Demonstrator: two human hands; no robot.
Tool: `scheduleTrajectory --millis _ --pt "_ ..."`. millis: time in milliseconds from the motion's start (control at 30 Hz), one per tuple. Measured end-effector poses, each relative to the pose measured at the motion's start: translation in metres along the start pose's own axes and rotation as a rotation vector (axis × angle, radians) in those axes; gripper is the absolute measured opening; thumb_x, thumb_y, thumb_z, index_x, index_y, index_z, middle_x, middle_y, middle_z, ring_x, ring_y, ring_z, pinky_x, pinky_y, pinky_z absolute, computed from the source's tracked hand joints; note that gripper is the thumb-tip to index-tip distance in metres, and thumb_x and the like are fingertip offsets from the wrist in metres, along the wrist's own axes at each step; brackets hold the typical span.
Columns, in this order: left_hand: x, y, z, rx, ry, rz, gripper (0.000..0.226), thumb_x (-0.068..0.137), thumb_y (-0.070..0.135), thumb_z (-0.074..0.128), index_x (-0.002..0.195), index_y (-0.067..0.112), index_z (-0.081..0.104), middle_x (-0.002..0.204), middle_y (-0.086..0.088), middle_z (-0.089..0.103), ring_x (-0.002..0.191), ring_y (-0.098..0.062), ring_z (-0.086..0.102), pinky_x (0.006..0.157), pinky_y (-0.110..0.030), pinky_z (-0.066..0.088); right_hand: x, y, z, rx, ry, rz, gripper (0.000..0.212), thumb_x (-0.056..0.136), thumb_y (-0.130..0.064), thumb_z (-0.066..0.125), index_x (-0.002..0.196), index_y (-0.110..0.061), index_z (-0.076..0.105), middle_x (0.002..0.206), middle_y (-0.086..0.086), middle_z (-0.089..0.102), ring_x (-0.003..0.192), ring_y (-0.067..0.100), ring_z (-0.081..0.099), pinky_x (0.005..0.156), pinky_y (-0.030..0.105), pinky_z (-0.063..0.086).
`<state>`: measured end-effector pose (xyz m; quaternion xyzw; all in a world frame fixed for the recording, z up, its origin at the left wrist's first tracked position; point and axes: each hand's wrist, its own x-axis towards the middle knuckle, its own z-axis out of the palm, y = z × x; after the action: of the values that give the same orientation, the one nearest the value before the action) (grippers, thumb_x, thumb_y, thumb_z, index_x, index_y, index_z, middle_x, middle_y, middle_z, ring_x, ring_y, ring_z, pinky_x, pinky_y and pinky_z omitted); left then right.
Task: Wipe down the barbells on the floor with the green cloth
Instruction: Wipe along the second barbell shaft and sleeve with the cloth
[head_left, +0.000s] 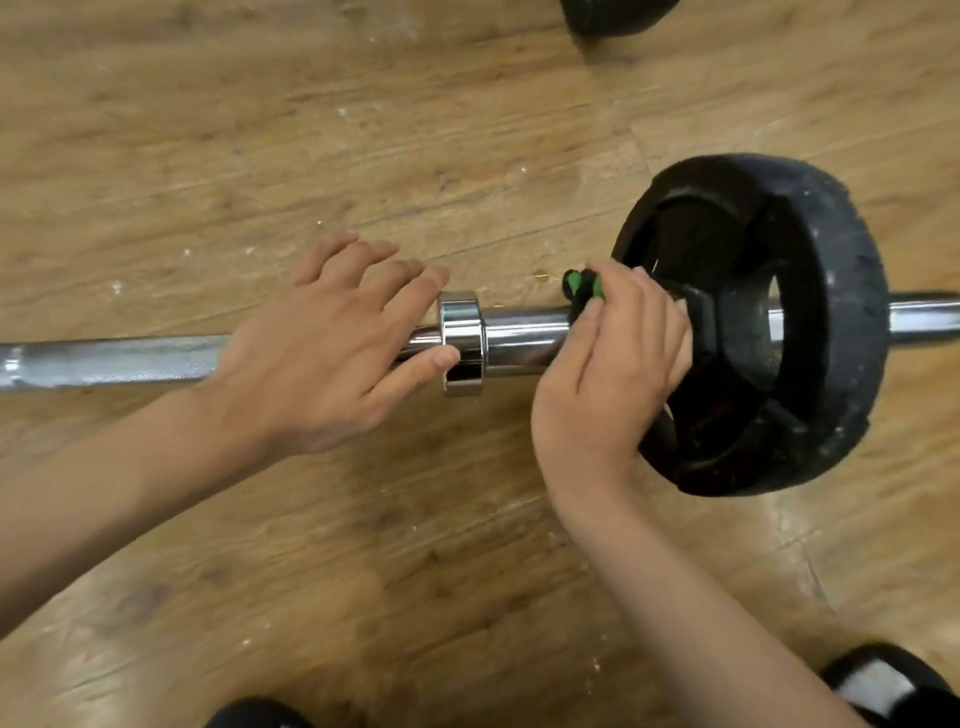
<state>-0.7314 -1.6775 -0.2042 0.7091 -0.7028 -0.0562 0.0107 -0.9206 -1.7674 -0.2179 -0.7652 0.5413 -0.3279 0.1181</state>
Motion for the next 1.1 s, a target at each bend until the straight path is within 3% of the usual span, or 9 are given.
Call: scheduleTrajectory --millis 100,200,367,467,567,733,800,967,1100 --pt "0.007 -0.005 -0.002 -0.011 0.016 -0.02 0.083 0.107 0.062 0.006 0.146 0.006 0.052 0.136 -0.017 0.064 0.13 -0.041 0.053 0.109 -0.053 0.033 0.001 -0.033 0.015 0.025 -0.102 -0.135 0.034 0.105 -0.016 0.041 0.125 -0.011 0.068 0.116 0.002 0.068 0.115 0.025 0.06 0.117 0.048 0.033" --pt "0.014 -0.009 -0.003 -0.03 0.008 -0.037 0.085 0.106 0.063 0.002 0.145 0.008 0.053 0.137 -0.014 0.064 0.131 -0.039 0.052 0.11 -0.052 0.032 -0.002 -0.011 0.002 0.062 -0.226 -0.374 0.036 0.109 -0.016 0.04 0.135 -0.008 0.063 0.131 0.006 0.065 0.125 0.025 0.057 0.117 0.044 0.034" --pt "0.019 -0.013 -0.003 -0.03 0.032 -0.043 0.079 0.107 0.061 0.004 0.134 0.011 0.059 0.127 -0.01 0.068 0.124 -0.037 0.055 0.107 -0.05 0.034 0.032 -0.006 0.008 -0.109 -0.062 -0.082 0.032 0.107 -0.017 0.039 0.121 -0.01 0.066 0.11 0.004 0.067 0.108 0.024 0.056 0.114 0.039 0.033" --pt "0.024 -0.017 -0.005 -0.03 0.03 -0.031 0.078 0.107 0.061 0.005 0.118 0.01 0.062 0.121 -0.012 0.069 0.118 -0.038 0.057 0.103 -0.051 0.037 0.023 -0.036 0.019 -0.026 -0.18 -0.207 0.035 0.104 -0.019 0.037 0.121 -0.013 0.066 0.109 0.0 0.067 0.105 0.024 0.059 0.107 0.04 0.036" --pt "0.027 -0.019 -0.006 -0.042 0.034 -0.019 0.075 0.107 0.061 0.007 0.105 0.011 0.063 0.122 -0.013 0.069 0.117 -0.038 0.059 0.101 -0.052 0.039 0.01 -0.01 0.003 0.061 -0.258 -0.403 0.034 0.108 -0.013 0.044 0.135 -0.009 0.063 0.132 0.006 0.064 0.125 0.025 0.056 0.116 0.047 0.035" --pt "0.029 -0.024 -0.006 -0.039 0.062 -0.018 0.076 0.107 0.06 0.003 0.103 0.014 0.064 0.119 -0.011 0.07 0.116 -0.037 0.058 0.102 -0.05 0.036 0.04 -0.012 0.018 -0.091 -0.062 -0.083 0.035 0.106 -0.02 0.038 0.125 -0.013 0.066 0.115 0.0 0.067 0.114 0.021 0.057 0.118 0.044 0.034" --pt "0.034 -0.027 -0.007 -0.031 0.039 -0.023 0.081 0.106 0.062 -0.003 0.104 0.016 0.064 0.12 -0.01 0.07 0.117 -0.035 0.058 0.102 -0.049 0.035 0.038 -0.035 0.028 -0.053 -0.066 -0.116 0.037 0.103 -0.02 0.038 0.124 -0.014 0.068 0.112 0.0 0.067 0.11 0.022 0.058 0.114 0.044 0.036" --pt "0.045 -0.035 -0.005 -0.012 0.067 -0.036 0.083 0.105 0.06 -0.008 0.105 0.02 0.064 0.117 -0.005 0.07 0.113 -0.031 0.057 0.102 -0.045 0.034 0.004 0.014 0.022 -0.019 -0.196 -0.496 0.052 0.104 -0.003 0.054 0.152 -0.019 0.045 0.161 0.011 0.04 0.152 0.031 0.032 0.123 0.055 0.026" --pt "0.05 -0.042 -0.004 0.027 0.106 -0.041 0.076 0.107 0.057 -0.004 0.099 0.018 0.061 0.107 -0.007 0.071 0.107 -0.035 0.057 0.1 -0.045 0.033 0.025 0.018 0.03 0.044 -0.08 -0.223 0.049 0.107 -0.006 0.04 0.156 -0.011 0.039 0.166 0.017 0.031 0.158 0.033 0.019 0.128 0.053 0.015"
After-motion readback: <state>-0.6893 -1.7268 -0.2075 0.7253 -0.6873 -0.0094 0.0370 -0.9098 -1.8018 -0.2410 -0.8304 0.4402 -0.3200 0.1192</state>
